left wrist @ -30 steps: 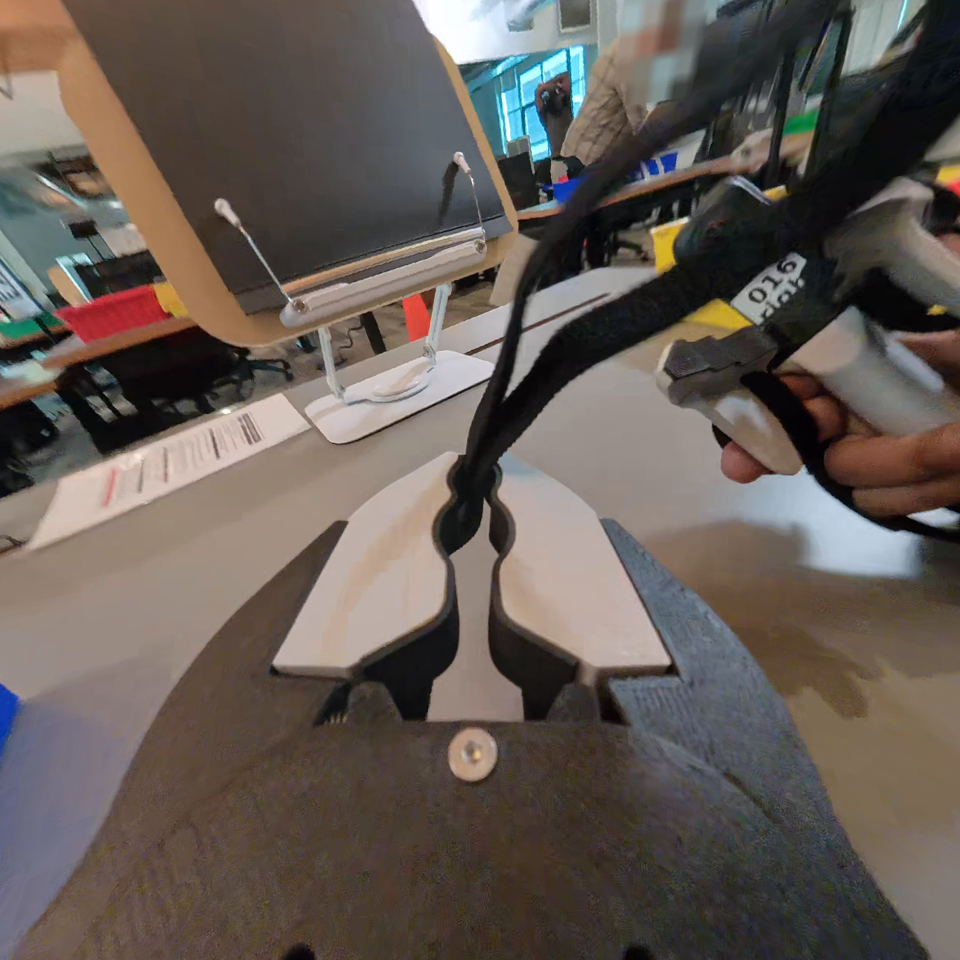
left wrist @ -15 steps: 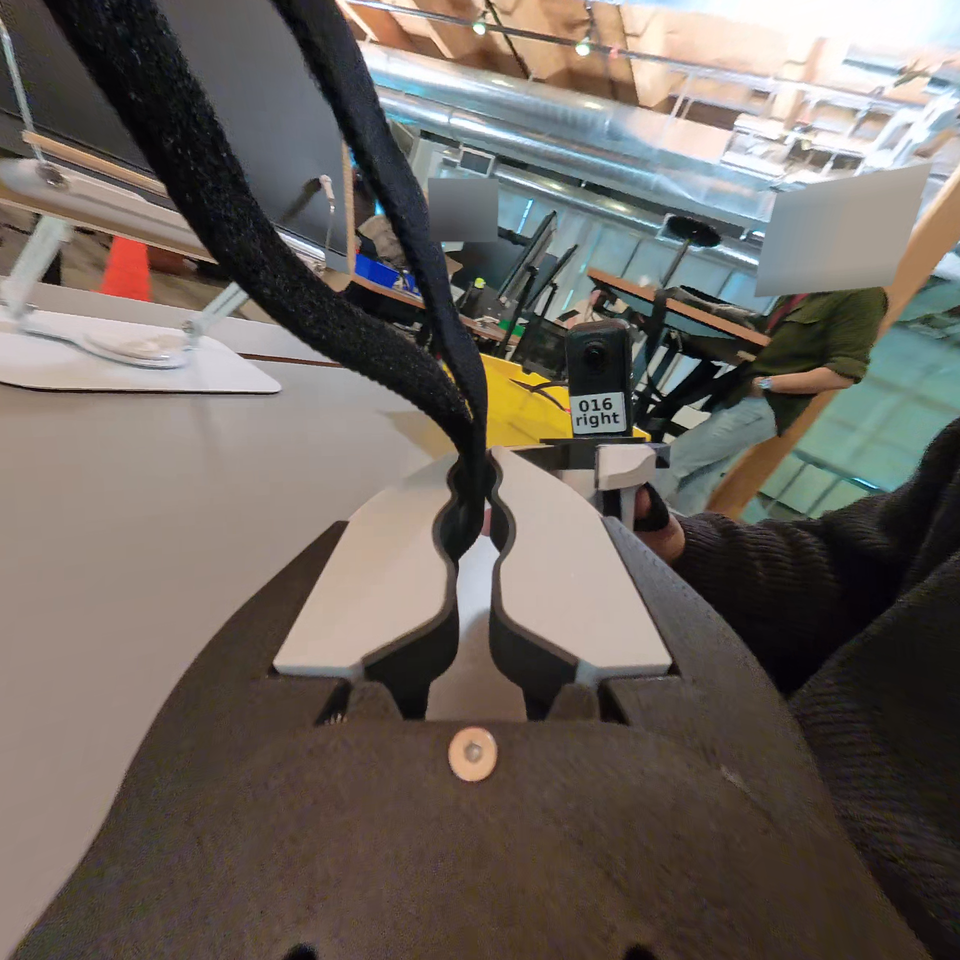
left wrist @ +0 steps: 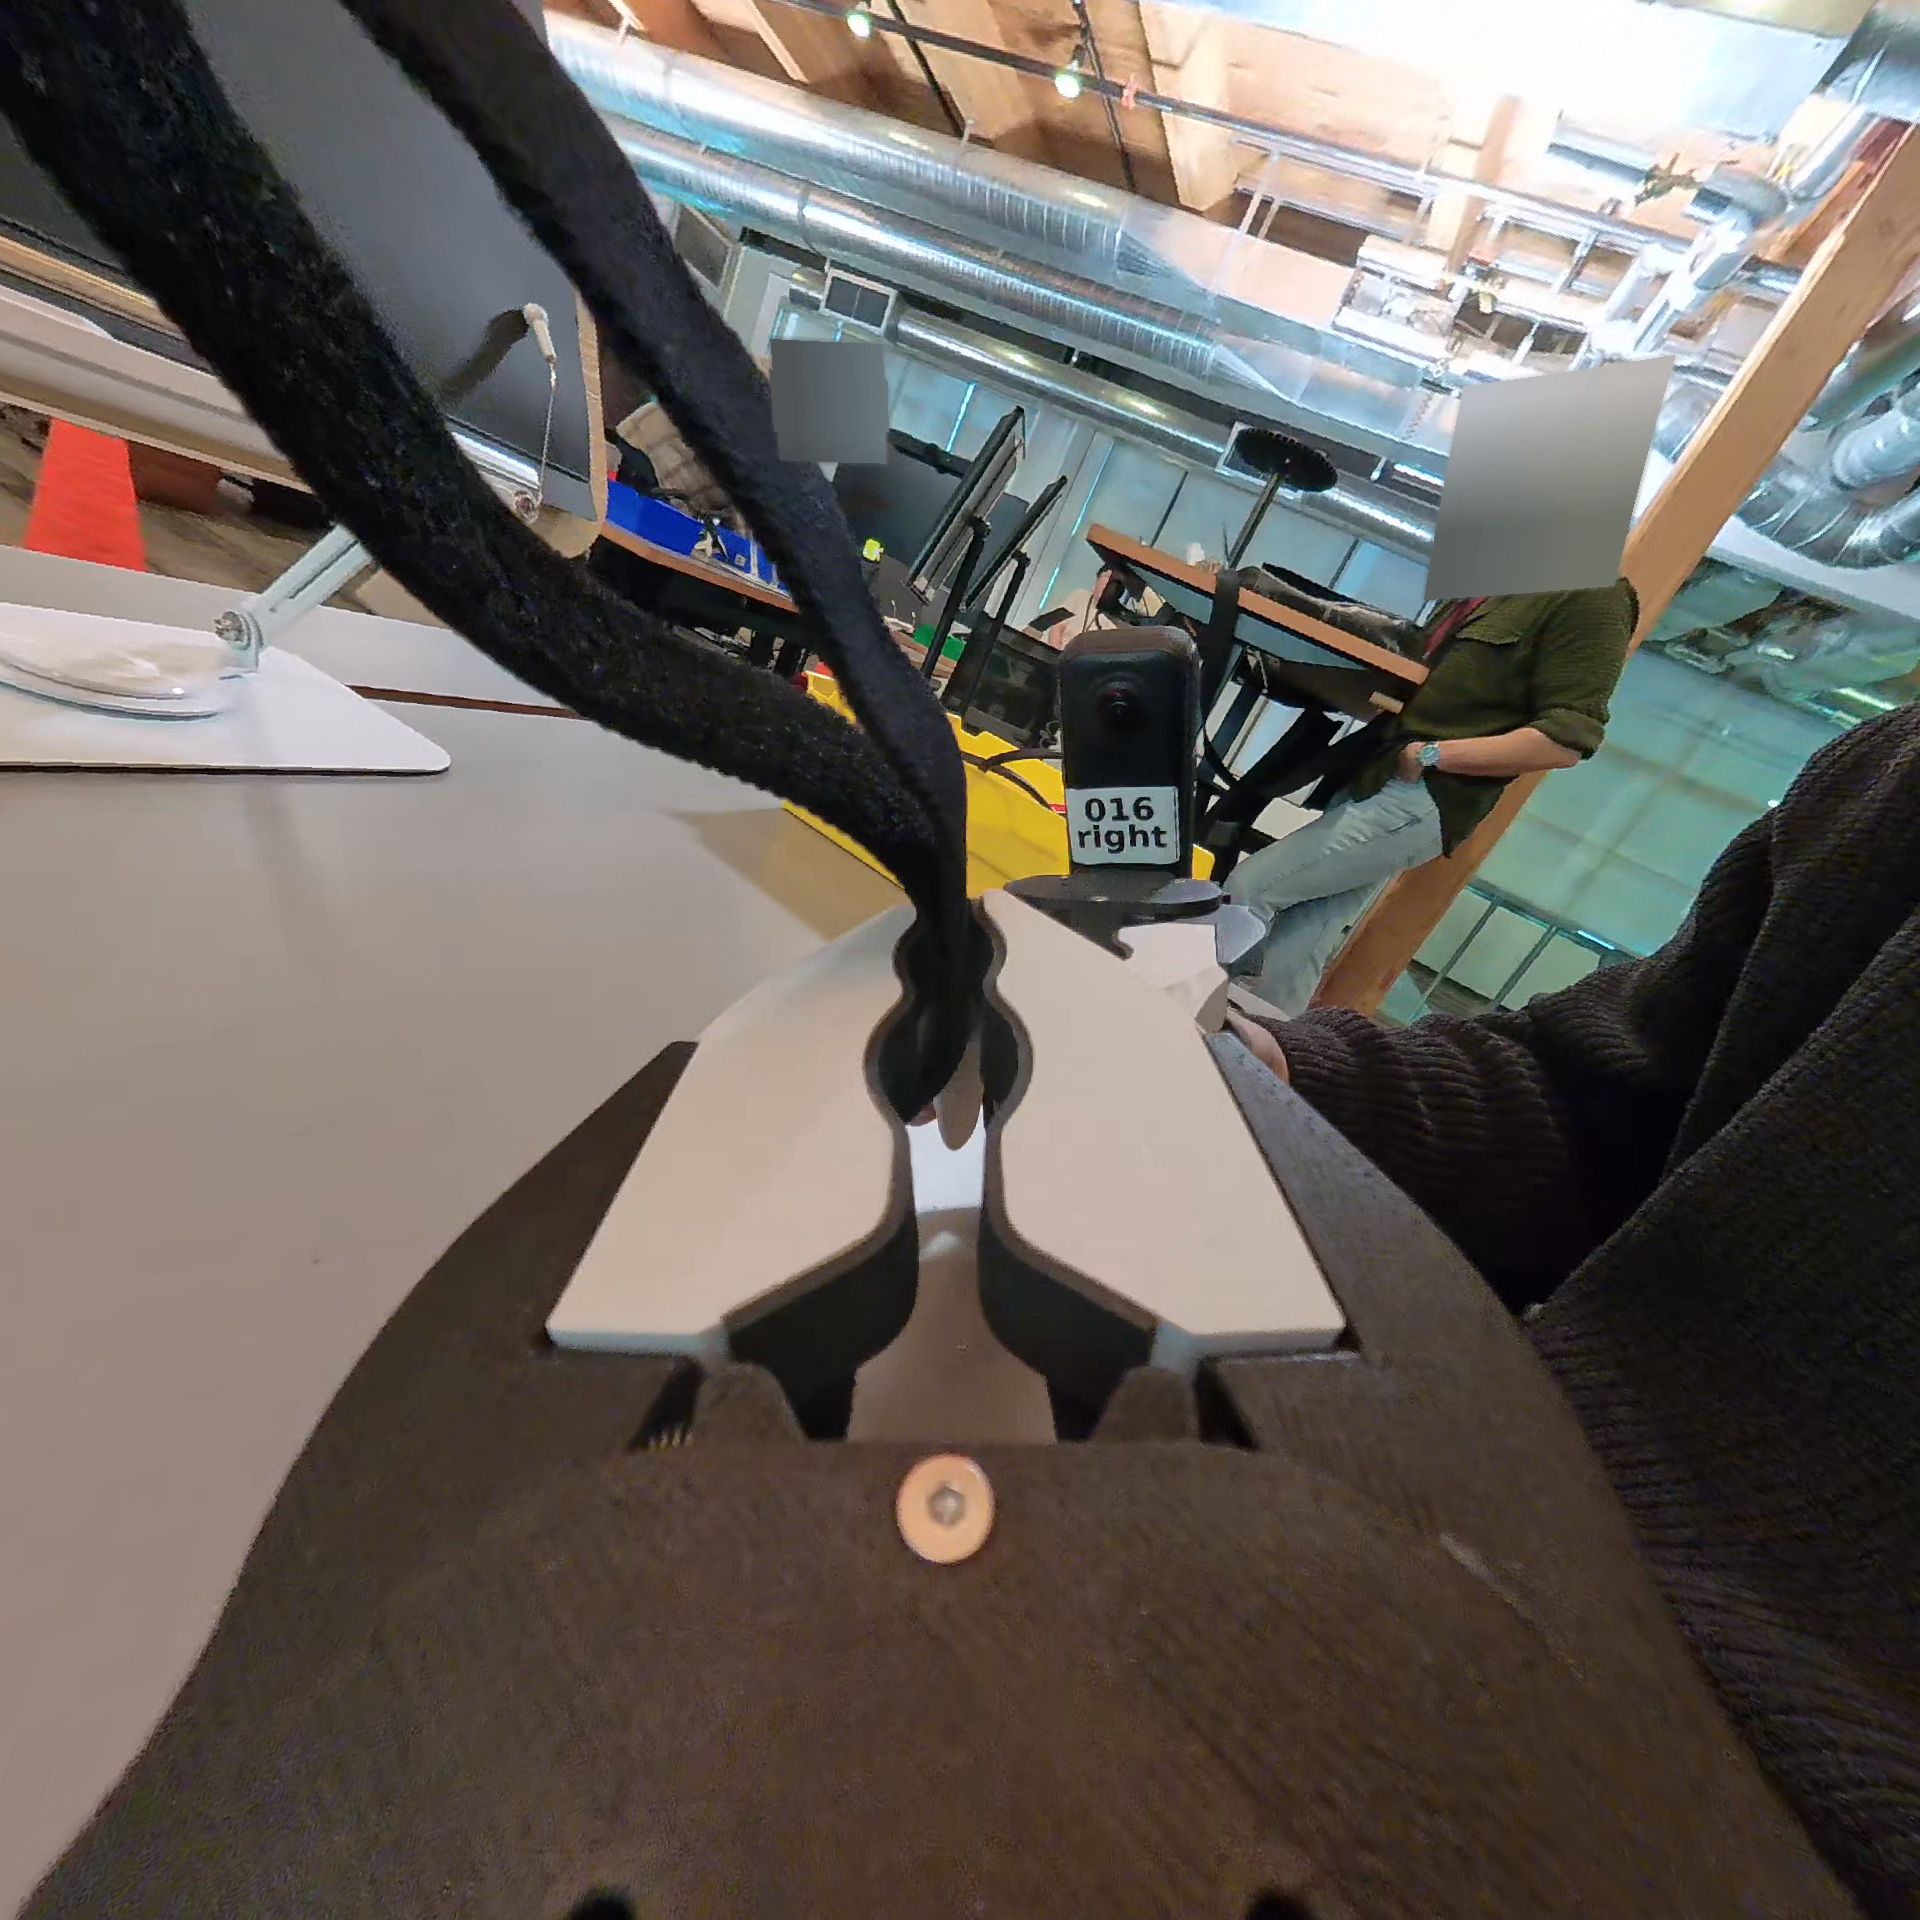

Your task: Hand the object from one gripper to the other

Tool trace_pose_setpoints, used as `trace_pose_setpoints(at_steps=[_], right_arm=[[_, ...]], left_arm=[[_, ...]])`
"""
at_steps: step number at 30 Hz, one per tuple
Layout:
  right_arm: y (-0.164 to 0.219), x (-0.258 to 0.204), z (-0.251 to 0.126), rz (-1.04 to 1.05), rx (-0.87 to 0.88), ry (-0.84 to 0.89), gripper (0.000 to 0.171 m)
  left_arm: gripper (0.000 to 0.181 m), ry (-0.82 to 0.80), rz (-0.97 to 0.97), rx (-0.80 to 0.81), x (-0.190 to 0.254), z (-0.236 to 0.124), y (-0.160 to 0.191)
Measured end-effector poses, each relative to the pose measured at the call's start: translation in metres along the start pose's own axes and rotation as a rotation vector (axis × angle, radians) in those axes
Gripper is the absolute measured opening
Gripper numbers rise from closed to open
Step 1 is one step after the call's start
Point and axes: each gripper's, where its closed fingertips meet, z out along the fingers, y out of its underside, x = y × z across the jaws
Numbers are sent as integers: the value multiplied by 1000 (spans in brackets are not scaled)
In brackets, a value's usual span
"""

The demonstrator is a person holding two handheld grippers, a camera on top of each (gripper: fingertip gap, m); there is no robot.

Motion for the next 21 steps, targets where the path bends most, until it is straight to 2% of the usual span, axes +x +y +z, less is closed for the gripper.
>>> trace_pose_setpoints(at_steps=[14,21], right_arm=[[9,-5,4,-57,-59,-5,18],[7,-3,1,-85,-55,18,0]], left_arm=[[6,54,-24,-29,9,4,6],[6,62,-30,-35,10,5,8]])
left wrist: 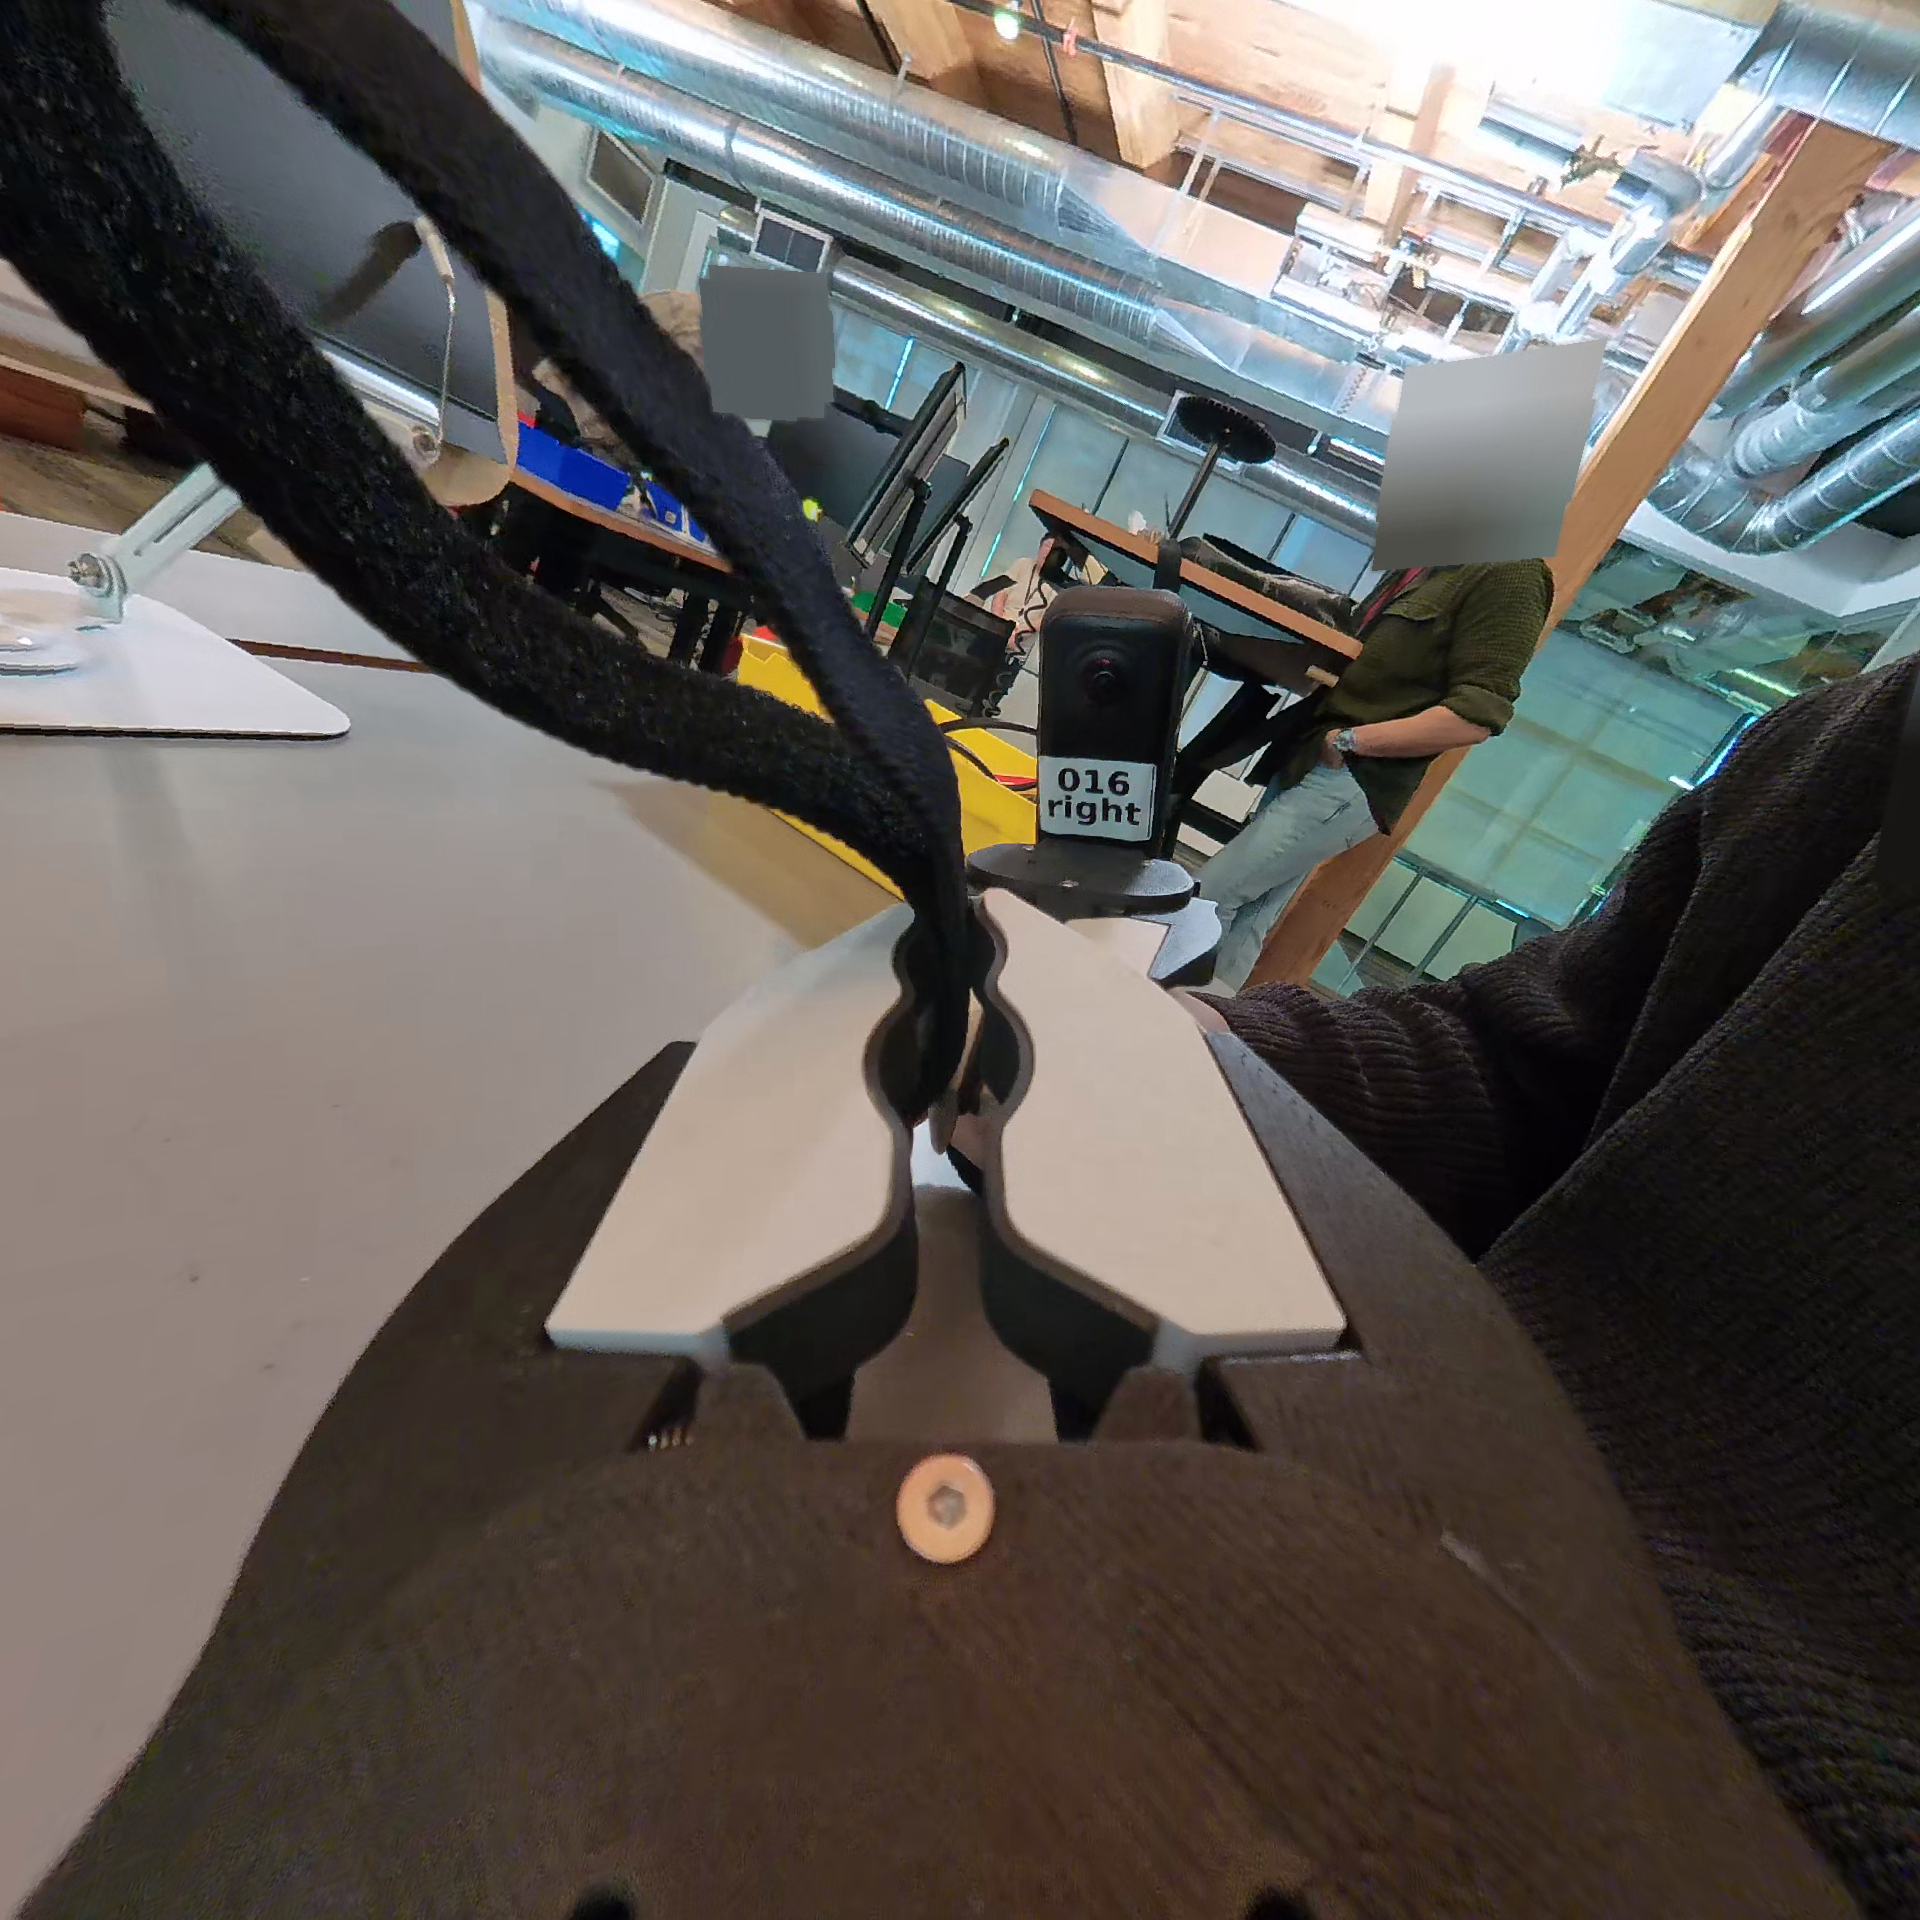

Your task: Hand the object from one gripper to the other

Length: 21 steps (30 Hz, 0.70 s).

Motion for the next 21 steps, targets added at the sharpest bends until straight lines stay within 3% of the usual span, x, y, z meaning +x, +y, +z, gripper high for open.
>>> trace_pose_setpoints(at_steps=[15,21], right_arm=[[-9,5,-6,71,68,-5,0],[-10,6,-6,67,75,0,16]], left_arm=[[8,-13,-17,19,-3,-1,-3],[7,-16,-36,31,-5,-2,-4]])
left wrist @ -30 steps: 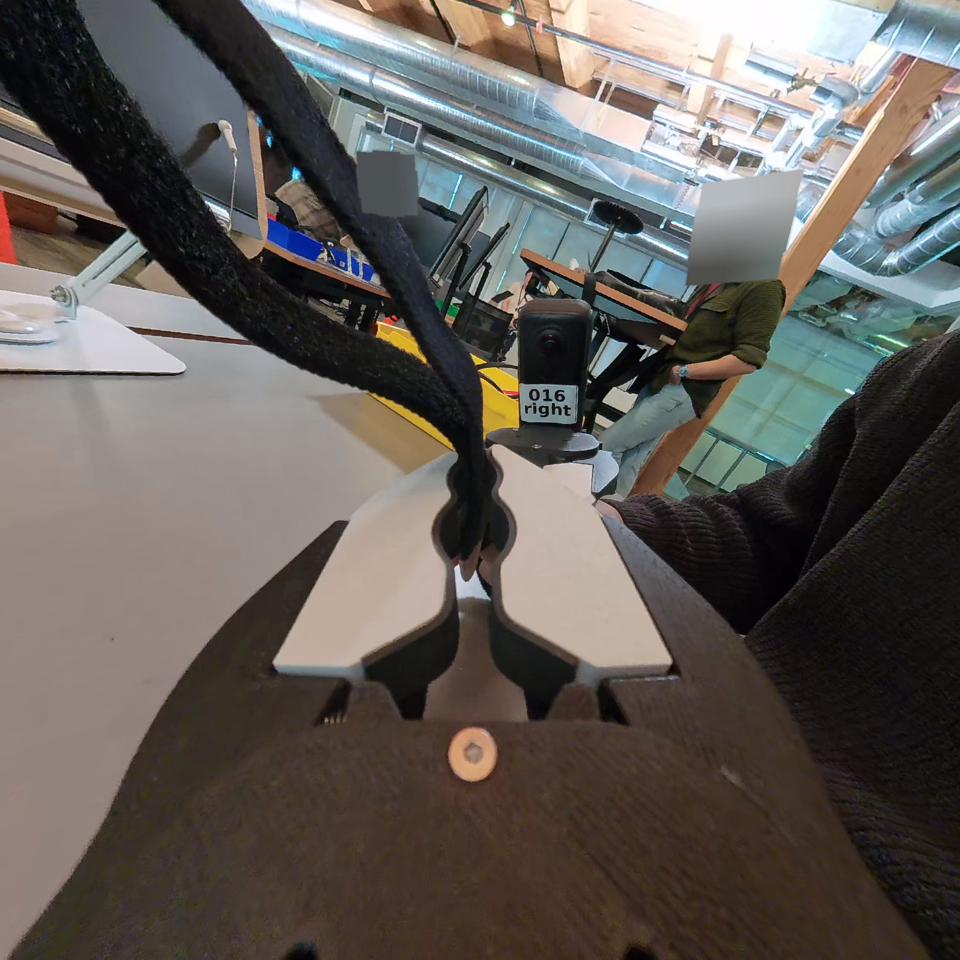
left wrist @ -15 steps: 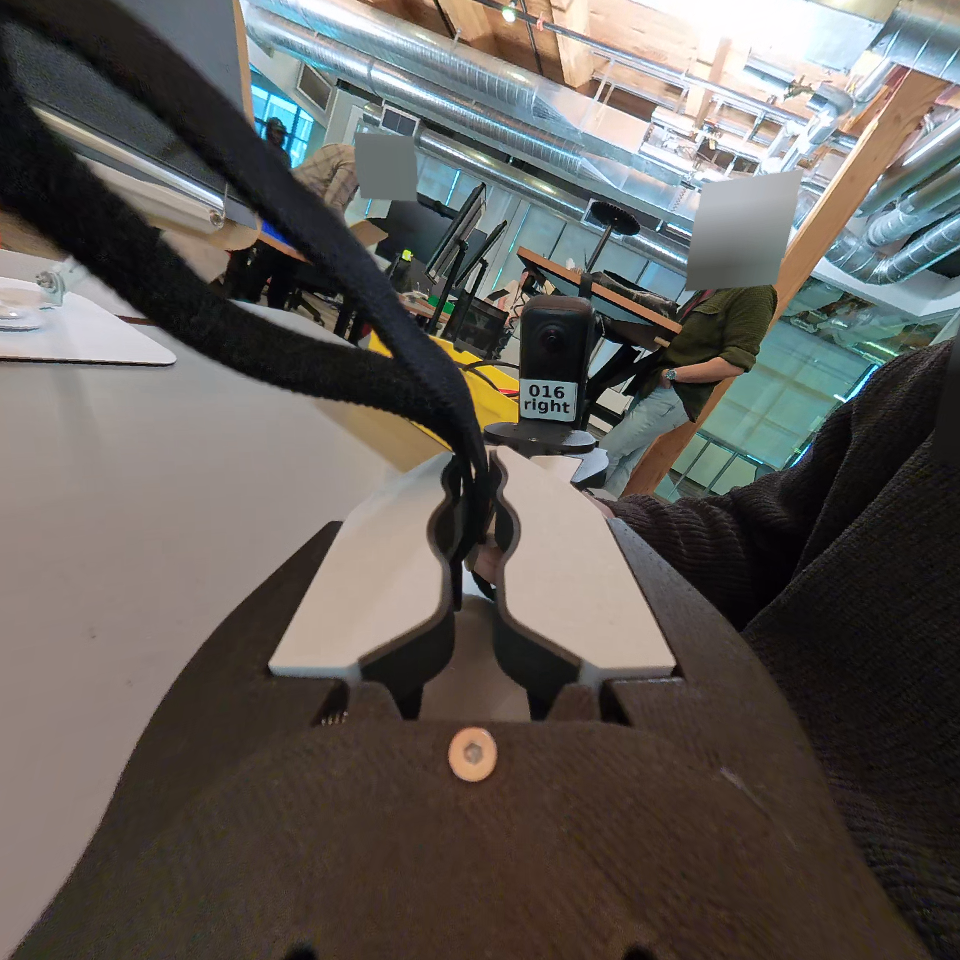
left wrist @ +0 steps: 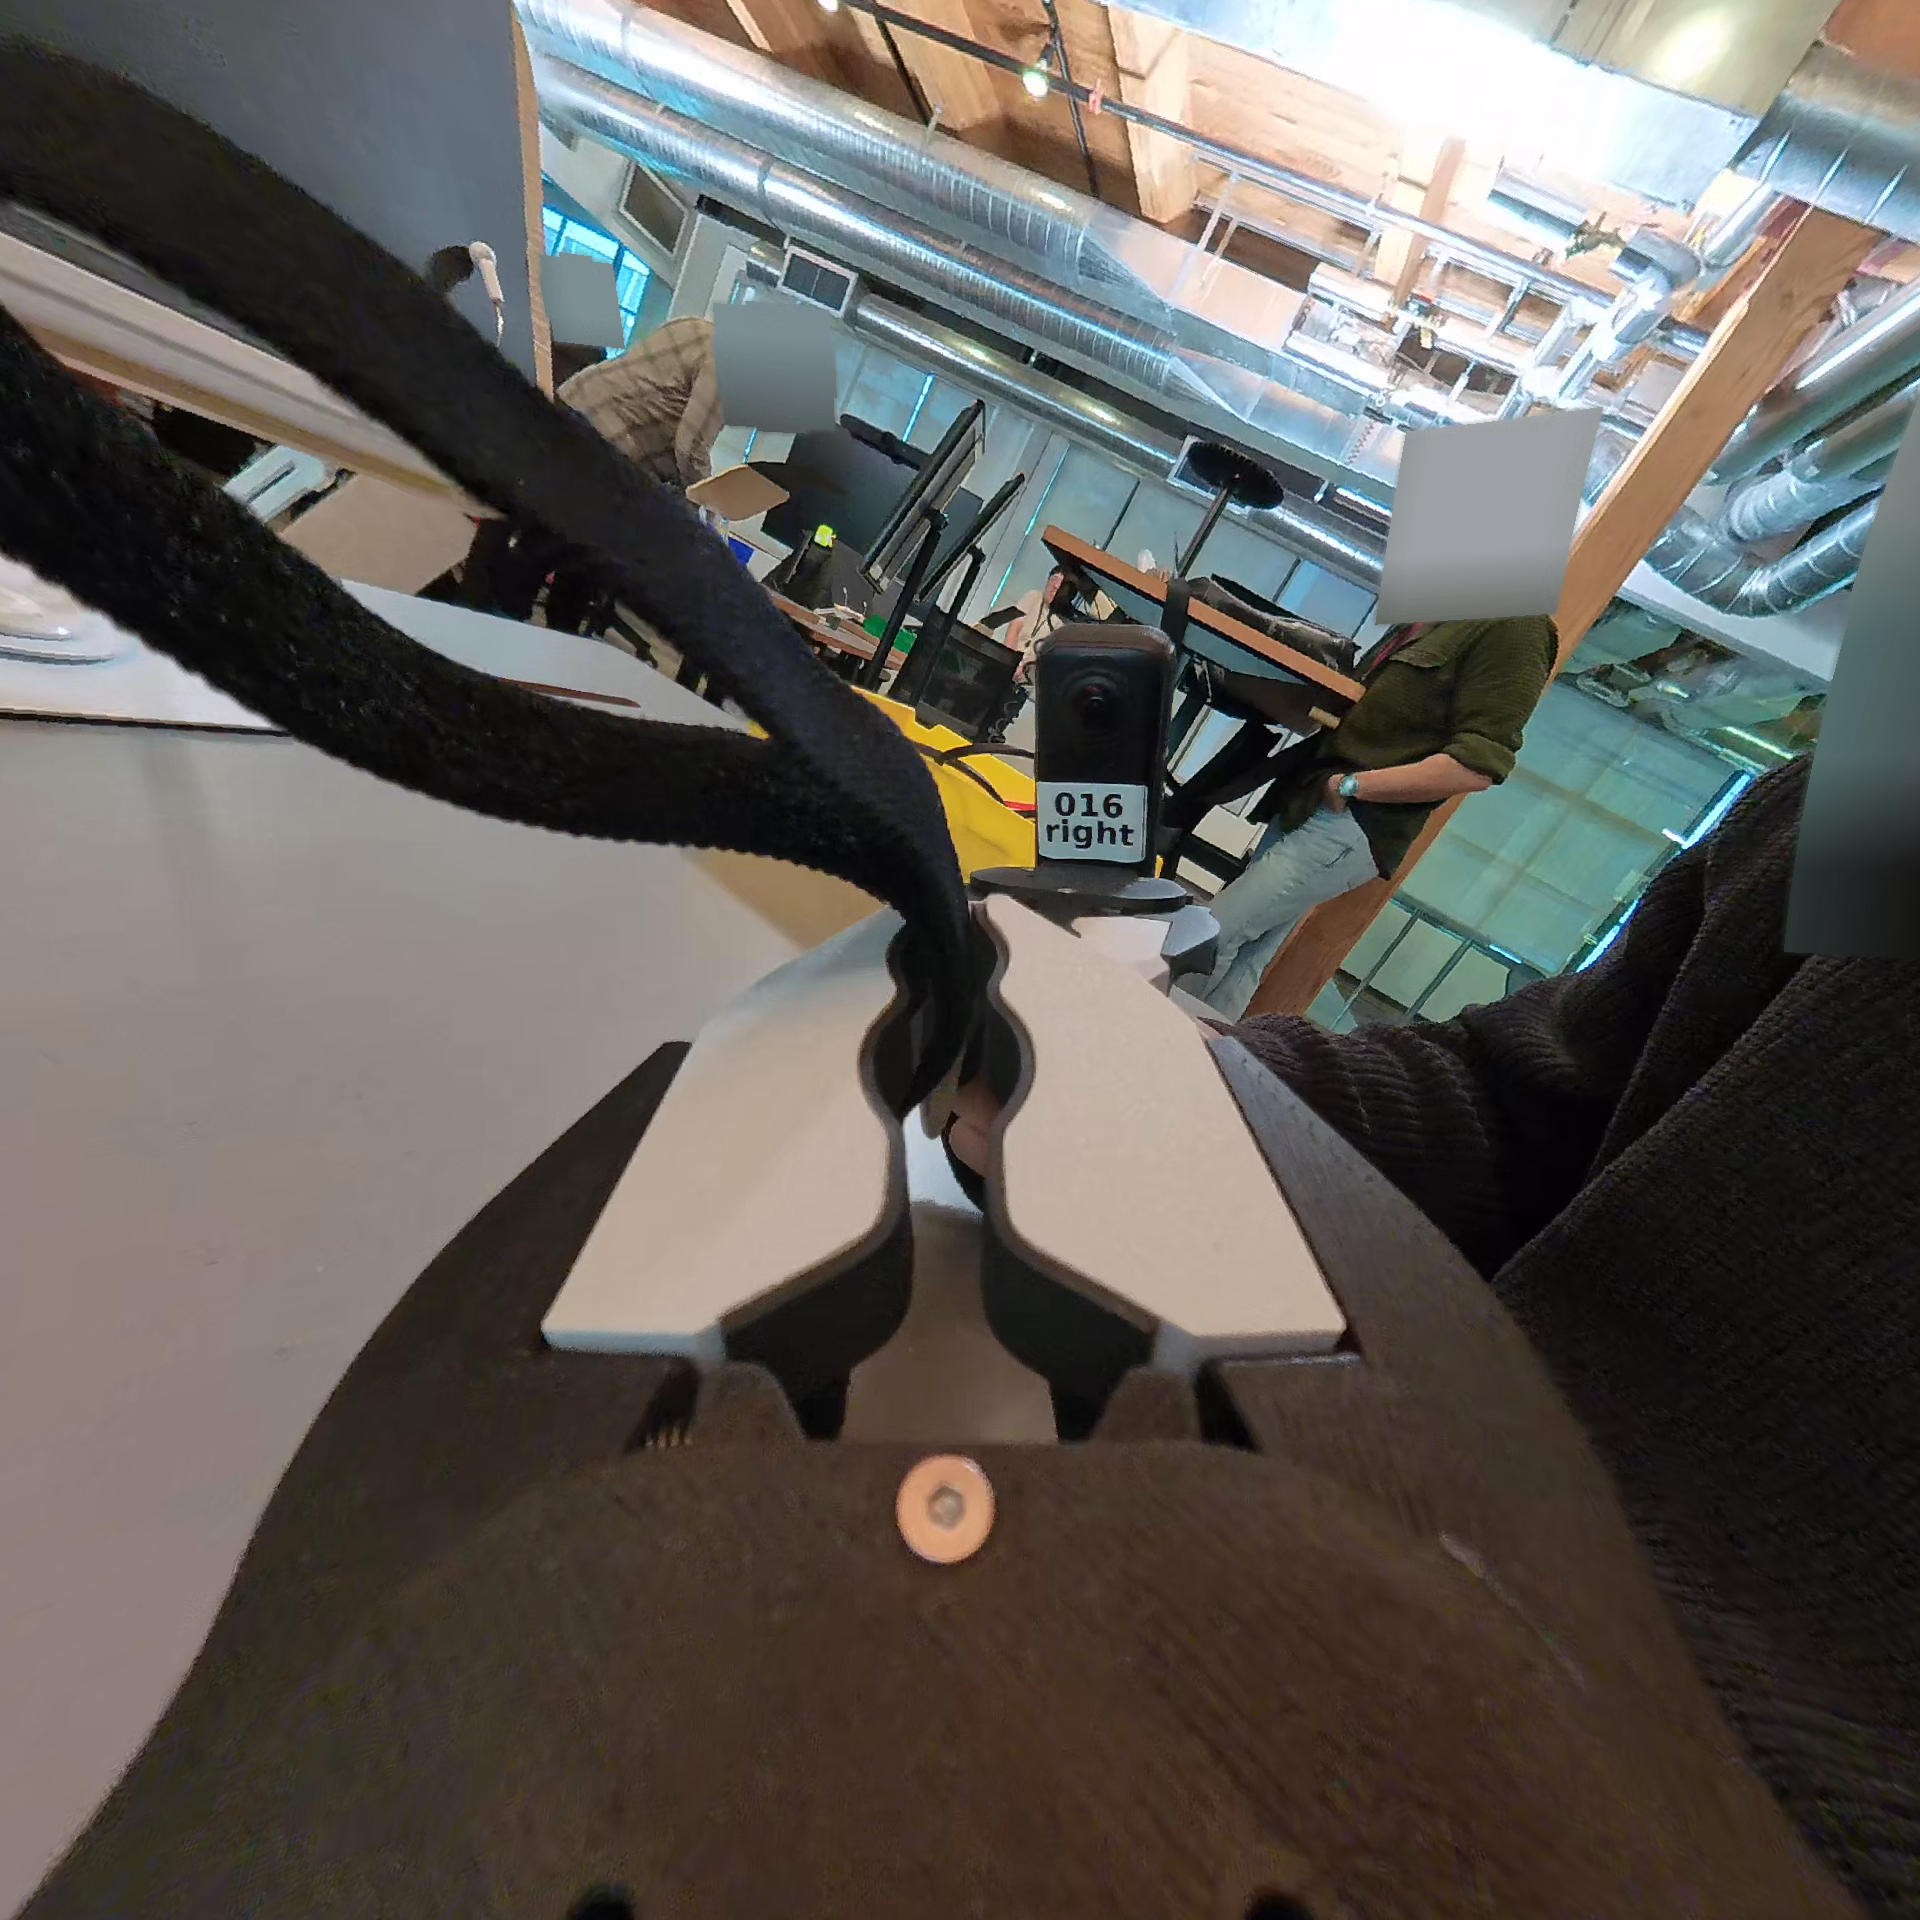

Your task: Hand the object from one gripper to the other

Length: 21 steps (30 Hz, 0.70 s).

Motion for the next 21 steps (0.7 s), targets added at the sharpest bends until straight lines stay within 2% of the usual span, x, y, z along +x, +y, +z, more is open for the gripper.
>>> trace_pose_setpoints(at_steps=[9,13,14,16,17,18,19,21], right_arm=[[-12,2,-6,-114,48,69,22],[0,7,-1,-63,-3,55,31],[6,4,2,-33,-33,30,29],[14,-3,6,21,-86,-21,9],[15,-6,6,30,-94,-33,5],[14,-6,5,29,-87,-33,5],[11,-4,3,26,-71,-24,5],[1,2,-2,43,-19,-1,4]], left_arm=[[7,5,-8,0,0,0,0],[7,26,-17,-10,4,2,2],[7,32,-20,-9,5,2,2],[8,41,-26,-9,6,2,3],[8,47,-30,-7,7,2,3],[11,47,-33,-8,7,2,3],[23,40,-31,-1,6,3,2],[66,-8,-30,35,0,3,-4]])
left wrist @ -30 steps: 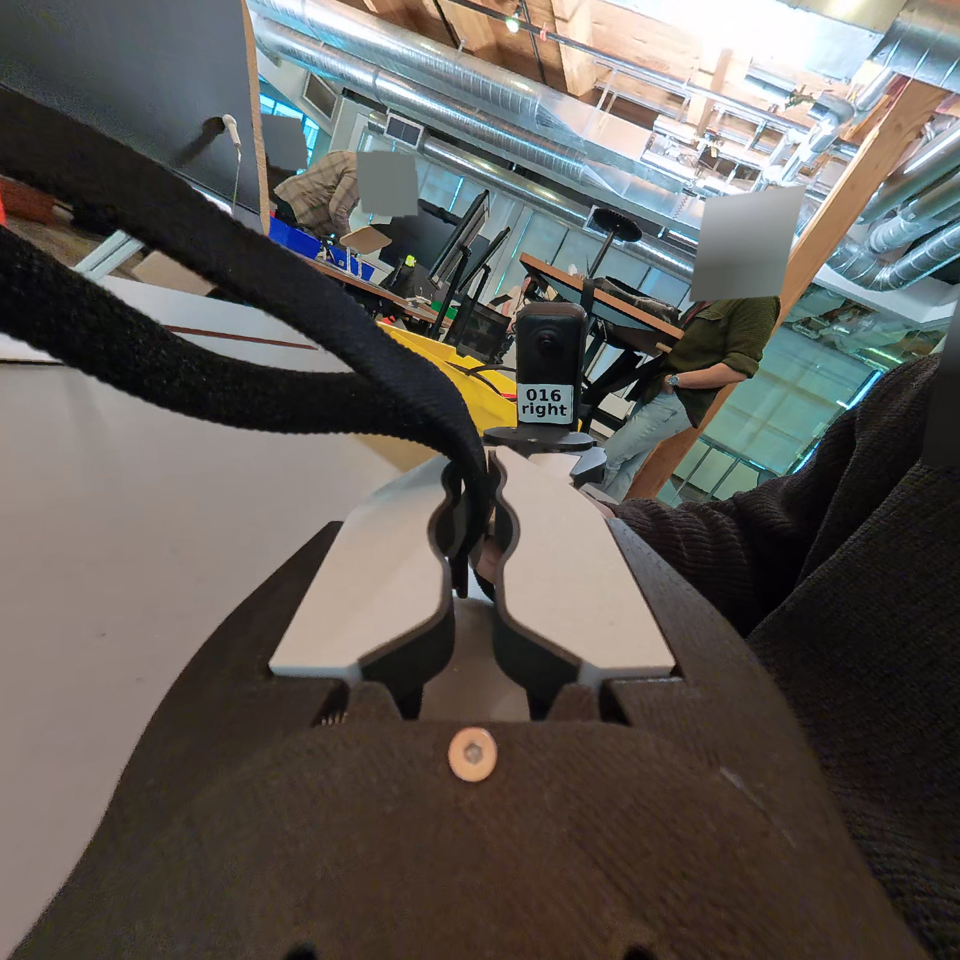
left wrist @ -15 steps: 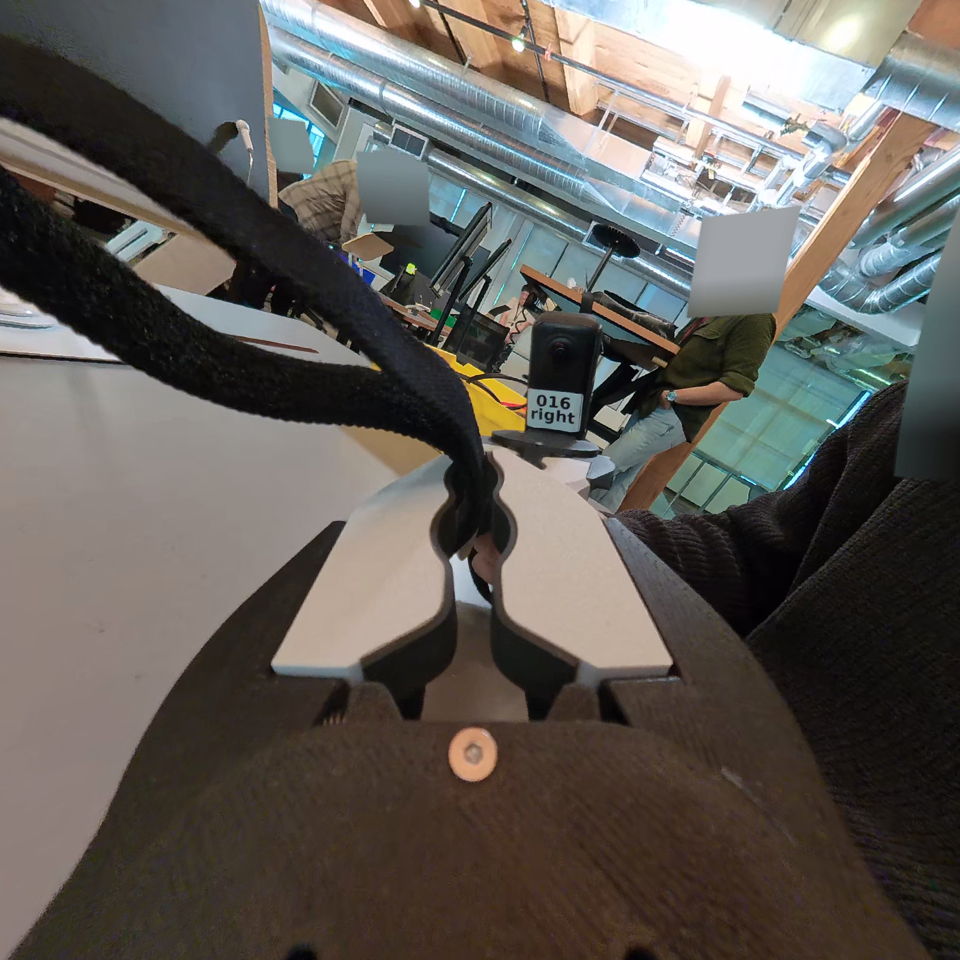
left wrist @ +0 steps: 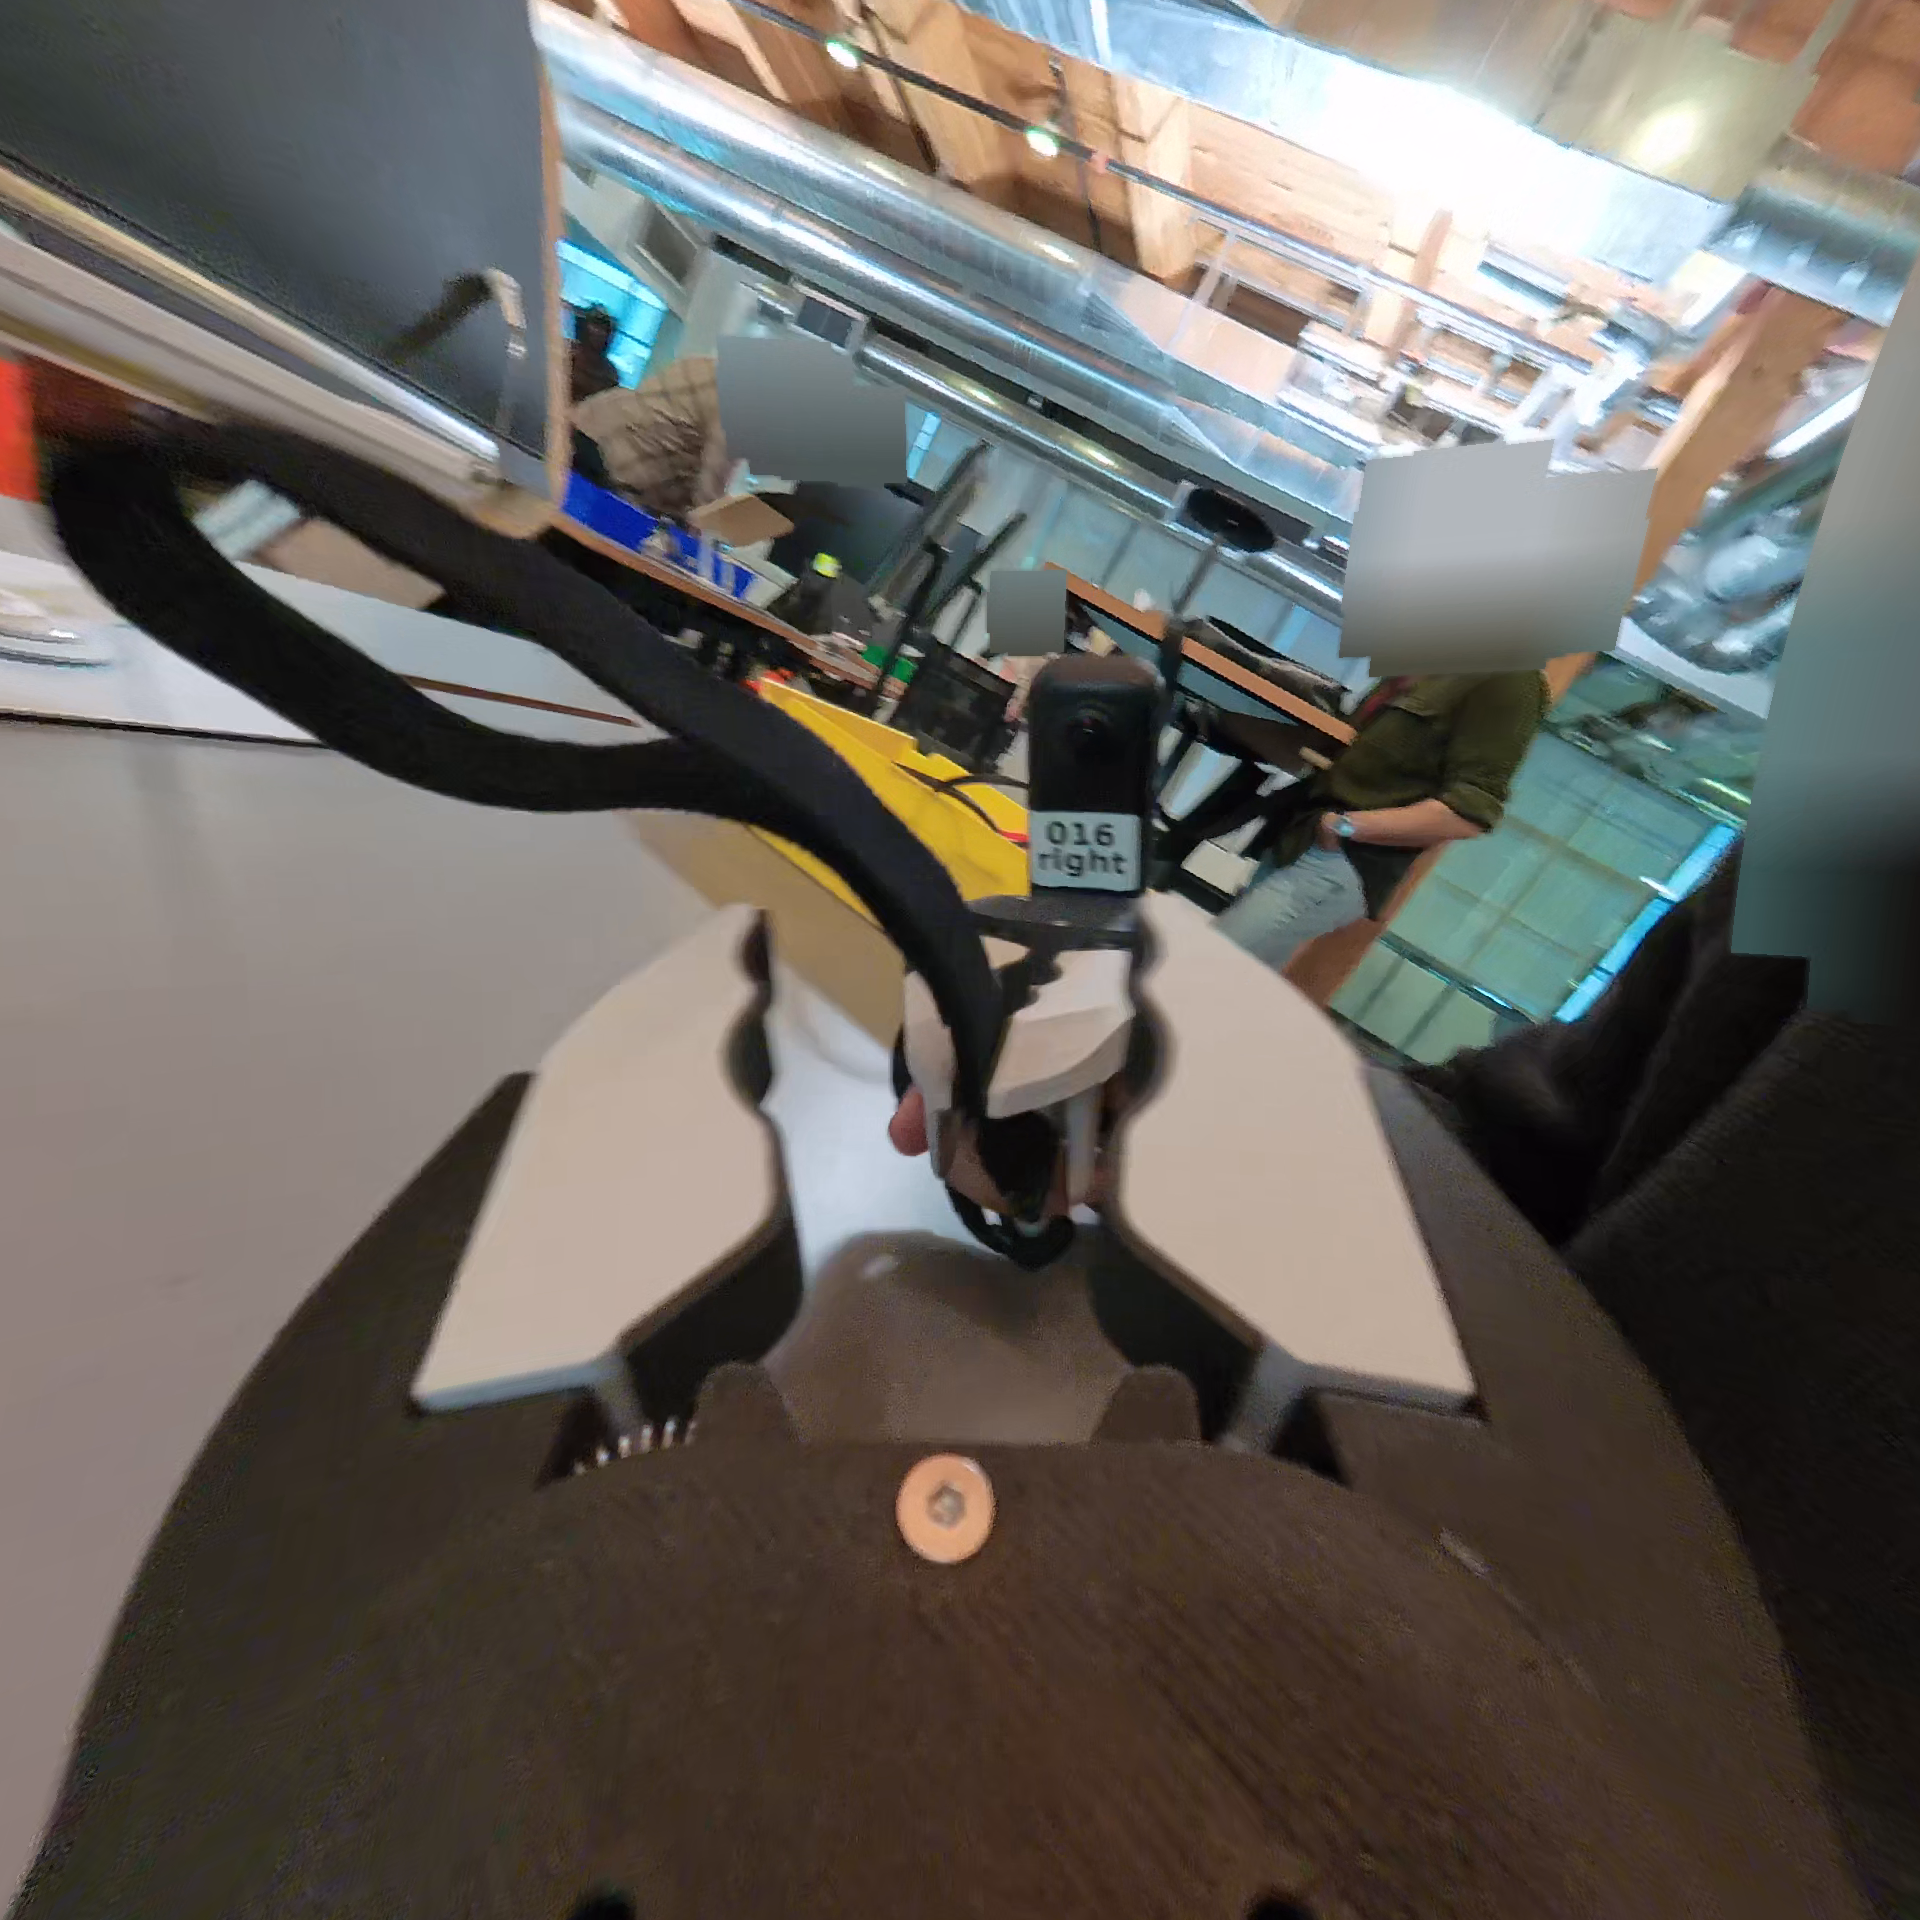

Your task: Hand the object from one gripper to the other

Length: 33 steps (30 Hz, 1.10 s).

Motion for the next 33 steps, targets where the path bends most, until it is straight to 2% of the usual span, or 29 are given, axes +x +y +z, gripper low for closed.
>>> trace_pose_setpoints(at_steps=[1,3,7,11,14,17,19,22,25,26,33], right_arm=[[-5,4,-4,22,32,9,4],[-13,10,-10,73,86,21,4],[-12,10,-11,197,99,-40,4],[-7,-5,-6,346,65,-191,5],[-6,-15,-6,400,45,-274,4],[-7,-21,-7,475,43,-348,5],[-8,-23,-8,517,53,-384,5],[-8,-24,-8,538,49,-405,6],[-6,-27,-7,519,34,-406,10],[-6,-28,-6,509,32,-404,12],[-16,-18,-6,454,125,-325,44]], left_arm=[[83,-51,5,8,-7,0,-2],[97,-167,51,2,-23,-2,-2],[101,-413,266,-20,-51,-14,-8],[103,-607,686,-192,-68,-24,-6],[97,-596,905,-315,-65,-19,12],[71,-575,1084,-349,-56,-12,20],[60,-567,1165,-352,-51,-10,22],[44,-569,1165,-347,-50,-10,22],[13,-583,1168,-311,-49,-13,15],[7,-575,1160,-308,-47,-13,14],[6,-561,1074,-298,-47,-14,13]])
